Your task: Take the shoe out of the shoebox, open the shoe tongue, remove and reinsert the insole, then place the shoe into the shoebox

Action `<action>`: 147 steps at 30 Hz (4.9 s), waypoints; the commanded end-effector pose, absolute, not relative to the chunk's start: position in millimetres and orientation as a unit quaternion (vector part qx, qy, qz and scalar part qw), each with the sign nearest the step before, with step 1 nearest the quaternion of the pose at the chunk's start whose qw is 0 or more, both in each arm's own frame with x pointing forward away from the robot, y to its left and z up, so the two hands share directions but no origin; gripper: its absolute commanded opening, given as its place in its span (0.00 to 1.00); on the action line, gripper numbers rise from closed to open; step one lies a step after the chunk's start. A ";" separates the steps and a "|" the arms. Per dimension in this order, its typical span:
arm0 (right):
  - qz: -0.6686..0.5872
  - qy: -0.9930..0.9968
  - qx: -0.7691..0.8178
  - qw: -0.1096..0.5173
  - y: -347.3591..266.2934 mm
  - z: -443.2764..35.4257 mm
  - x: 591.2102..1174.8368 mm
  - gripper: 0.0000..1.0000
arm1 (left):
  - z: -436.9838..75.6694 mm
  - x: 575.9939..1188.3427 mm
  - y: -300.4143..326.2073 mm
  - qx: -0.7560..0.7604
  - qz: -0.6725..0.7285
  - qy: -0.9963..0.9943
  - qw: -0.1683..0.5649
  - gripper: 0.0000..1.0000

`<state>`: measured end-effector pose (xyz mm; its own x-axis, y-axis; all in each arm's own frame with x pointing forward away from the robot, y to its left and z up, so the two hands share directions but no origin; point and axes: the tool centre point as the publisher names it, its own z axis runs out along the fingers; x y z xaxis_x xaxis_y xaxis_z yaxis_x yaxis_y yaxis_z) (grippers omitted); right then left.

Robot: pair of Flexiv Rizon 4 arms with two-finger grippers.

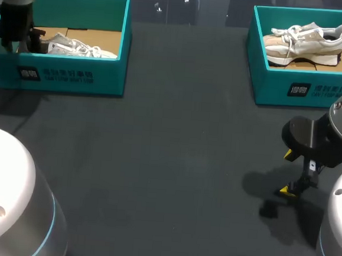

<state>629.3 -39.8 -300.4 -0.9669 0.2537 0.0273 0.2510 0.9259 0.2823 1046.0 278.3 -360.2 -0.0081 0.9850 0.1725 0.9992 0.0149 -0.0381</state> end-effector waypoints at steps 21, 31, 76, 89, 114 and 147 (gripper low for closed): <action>0.143 0.981 0.129 0.007 -40.3 -300.9 627.1 1.00 | -204.3 1015.7 262.2 -0.702 -0.010 -0.711 0.035 1.00; 0.143 0.981 0.129 0.007 -40.3 -300.9 627.1 1.00 | -183.4 999.8 271.1 -0.726 -0.016 -0.687 0.022 1.00; 0.011 0.926 0.375 0.036 -38.0 -244.9 695.0 1.00 | -183.4 999.8 271.1 -0.726 -0.016 -0.687 0.022 1.00; 0.013 0.922 0.382 0.059 -40.2 -231.5 705.2 1.00 | -183.4 999.8 271.1 -0.726 -0.016 -0.687 0.022 1.00; -0.054 0.795 0.603 0.035 -53.6 -203.8 818.5 1.00 | -183.4 999.8 271.1 -0.726 -0.016 -0.687 0.022 1.00; -0.061 0.748 0.659 0.050 -74.8 -195.6 888.0 1.00 | -183.4 999.8 271.1 -0.726 -0.016 -0.687 0.022 1.00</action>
<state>862.6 -72.9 -194.8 -0.1274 0.9790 -0.1594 0.9908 0.1330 0.0248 1000.2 270.9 -183.2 0.0554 0.9971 0.0531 0.9984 -0.0549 -0.0115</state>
